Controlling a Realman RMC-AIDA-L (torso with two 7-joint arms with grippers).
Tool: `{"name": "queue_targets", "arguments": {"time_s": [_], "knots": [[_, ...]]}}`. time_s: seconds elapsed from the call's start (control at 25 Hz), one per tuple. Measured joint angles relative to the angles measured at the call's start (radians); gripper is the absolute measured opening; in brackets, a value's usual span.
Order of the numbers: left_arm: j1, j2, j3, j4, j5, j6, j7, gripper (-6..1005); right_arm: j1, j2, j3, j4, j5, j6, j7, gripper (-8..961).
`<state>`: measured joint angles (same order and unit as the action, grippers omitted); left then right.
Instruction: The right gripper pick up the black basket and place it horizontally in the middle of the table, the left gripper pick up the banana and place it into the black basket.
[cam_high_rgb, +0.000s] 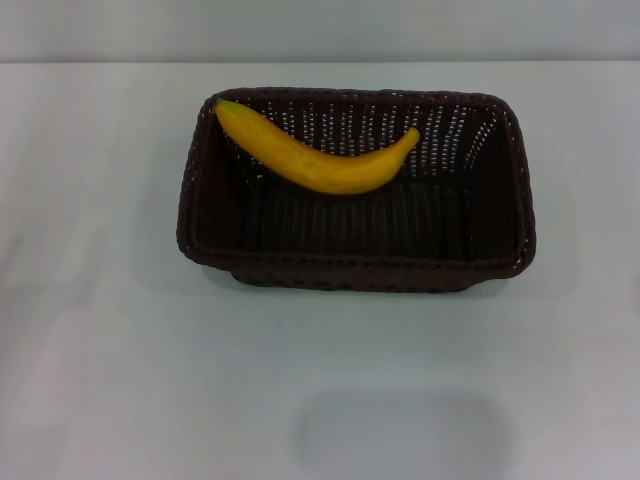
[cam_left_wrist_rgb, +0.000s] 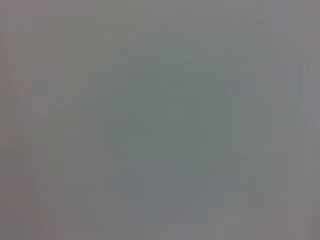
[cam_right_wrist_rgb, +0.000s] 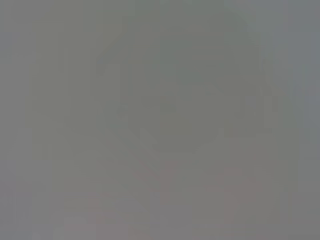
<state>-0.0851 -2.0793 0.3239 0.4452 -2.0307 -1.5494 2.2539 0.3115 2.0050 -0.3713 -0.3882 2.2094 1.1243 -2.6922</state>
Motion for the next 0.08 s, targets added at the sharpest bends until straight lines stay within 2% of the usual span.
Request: {"name": "queue_targets", "arguments": {"time_s": [0.08], "knots": [[-0.012, -0.001, 0.001, -0.041, -0.033, -0.012, 0.052, 884, 0.002, 0.001, 0.009, 0.001, 0.001, 0.001, -0.006, 348]]}}
